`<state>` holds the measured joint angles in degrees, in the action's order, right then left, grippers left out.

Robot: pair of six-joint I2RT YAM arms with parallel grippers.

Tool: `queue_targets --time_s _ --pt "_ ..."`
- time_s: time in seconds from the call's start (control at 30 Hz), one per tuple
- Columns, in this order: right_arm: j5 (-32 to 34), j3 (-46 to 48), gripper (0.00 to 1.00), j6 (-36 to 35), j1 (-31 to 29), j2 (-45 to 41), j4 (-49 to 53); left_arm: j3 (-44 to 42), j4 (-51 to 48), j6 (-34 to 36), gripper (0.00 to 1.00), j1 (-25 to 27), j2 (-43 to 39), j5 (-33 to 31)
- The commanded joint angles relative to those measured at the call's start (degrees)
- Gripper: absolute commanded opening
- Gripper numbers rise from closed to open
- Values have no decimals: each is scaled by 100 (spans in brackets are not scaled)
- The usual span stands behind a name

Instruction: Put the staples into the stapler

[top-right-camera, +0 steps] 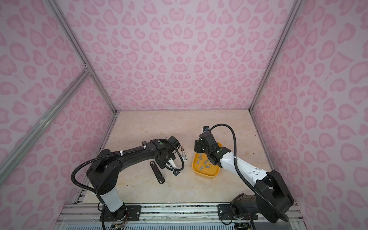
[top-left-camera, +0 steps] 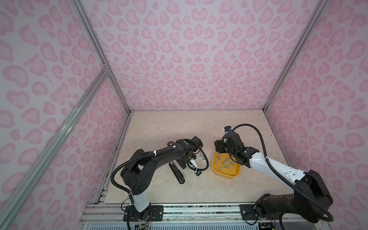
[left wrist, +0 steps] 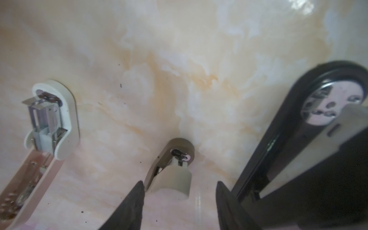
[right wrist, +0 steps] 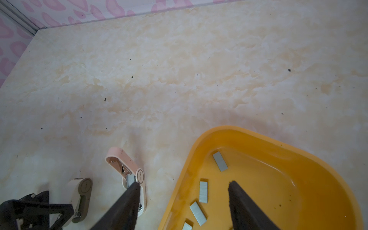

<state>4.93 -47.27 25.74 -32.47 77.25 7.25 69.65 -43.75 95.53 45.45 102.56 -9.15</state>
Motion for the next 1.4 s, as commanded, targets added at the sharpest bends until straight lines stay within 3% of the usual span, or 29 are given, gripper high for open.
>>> queue_targets --time_s 0.0,0.07,0.43,0.63,0.73,0.93,1.1,1.2,1.37 --pt "-53 -23 70 -16 11 53 -54 114 -178 32 54 -1 143 -78" --pt "-54 -21 70 -17 4 62 -61 153 -175 44 49 -1 191 -61" --pt "-82 -53 70 -16 10 100 -38 126 -159 80 49 -1 306 -36" --pt "-80 -39 70 -21 5 45 -30 137 -160 85 38 9 326 -108" --pt "-101 -37 70 -16 4 41 -33 176 -152 65 27 8 343 -153" --pt "-80 -37 70 -23 8 40 -29 312 -143 -109 24 14 330 0" --pt "-8 15 70 -23 16 -36 -54 321 -27 -269 10 9 82 131" --pt "18 132 70 -2 37 -202 -143 279 469 -734 4 8 -391 252" --pt "69 462 69 97 99 -644 -430 136 1608 -1968 4 44 -1290 166"
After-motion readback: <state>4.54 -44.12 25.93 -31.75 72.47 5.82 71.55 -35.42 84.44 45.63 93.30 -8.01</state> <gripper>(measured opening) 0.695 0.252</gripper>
